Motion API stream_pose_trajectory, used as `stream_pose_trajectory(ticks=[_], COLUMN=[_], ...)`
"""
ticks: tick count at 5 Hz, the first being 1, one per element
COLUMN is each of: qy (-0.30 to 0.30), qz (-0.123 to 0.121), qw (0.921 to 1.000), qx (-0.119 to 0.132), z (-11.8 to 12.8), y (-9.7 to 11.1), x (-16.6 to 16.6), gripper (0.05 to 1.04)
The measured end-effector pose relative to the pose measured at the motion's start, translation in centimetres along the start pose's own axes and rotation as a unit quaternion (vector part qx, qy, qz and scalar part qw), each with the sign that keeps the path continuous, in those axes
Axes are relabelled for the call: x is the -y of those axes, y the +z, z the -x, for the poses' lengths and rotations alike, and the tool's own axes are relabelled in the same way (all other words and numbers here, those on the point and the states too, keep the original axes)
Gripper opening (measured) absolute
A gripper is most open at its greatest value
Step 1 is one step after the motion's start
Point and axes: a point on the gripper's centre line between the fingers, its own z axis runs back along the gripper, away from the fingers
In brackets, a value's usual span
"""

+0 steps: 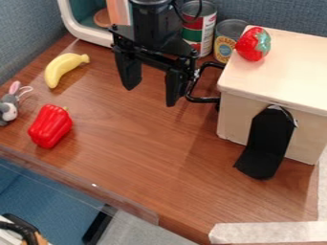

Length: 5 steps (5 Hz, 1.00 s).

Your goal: Remove a berry on top of the drawer

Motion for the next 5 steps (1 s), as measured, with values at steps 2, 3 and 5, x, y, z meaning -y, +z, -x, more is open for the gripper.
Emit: stream_pose_trajectory(ticks=[2, 3, 5], qy=[-0.013, -0.015, -0.033], qz=[0.004, 0.022, 0.019], qw=[0.9999, 0.9995, 0.9987], qx=[0.008, 0.017, 0.035], z=[-2.6, -5.5, -10.6], y=[1.6, 3.6, 4.5], x=[1.3, 2.3, 4.4], gripper=[0.999, 0.999, 0.999])
